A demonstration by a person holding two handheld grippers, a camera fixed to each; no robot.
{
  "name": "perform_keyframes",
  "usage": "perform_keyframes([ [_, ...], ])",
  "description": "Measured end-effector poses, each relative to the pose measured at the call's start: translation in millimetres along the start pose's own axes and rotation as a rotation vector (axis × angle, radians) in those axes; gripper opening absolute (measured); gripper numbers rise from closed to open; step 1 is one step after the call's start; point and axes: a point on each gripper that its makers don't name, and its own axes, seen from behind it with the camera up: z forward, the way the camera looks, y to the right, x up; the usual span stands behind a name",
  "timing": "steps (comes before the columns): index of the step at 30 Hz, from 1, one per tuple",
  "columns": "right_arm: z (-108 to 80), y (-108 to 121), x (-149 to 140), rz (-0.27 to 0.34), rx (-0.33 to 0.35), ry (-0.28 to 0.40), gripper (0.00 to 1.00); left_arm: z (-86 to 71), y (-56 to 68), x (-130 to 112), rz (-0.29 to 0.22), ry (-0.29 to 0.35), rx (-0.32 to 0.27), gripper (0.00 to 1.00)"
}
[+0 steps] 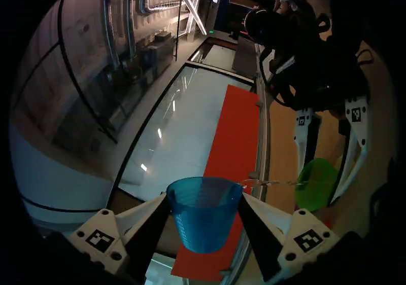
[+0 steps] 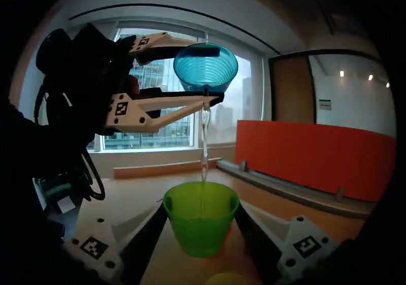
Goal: Pour water
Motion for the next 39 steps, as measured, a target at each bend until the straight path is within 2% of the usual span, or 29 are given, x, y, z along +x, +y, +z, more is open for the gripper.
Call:
perform_keyframes([
  [9, 0.3, 0.1, 1.4, -0.007, -0.002, 0.001, 0.91, 0.1, -5.0, 0.4, 0.034, -0.003, 0.006, 0.87],
  [39, 1.1, 1.4, 0.7, -0.011, -0.008, 0.004, 0.9, -3.3, -7.7, 5.3, 0.174, -0.003, 0.014, 0.87],
])
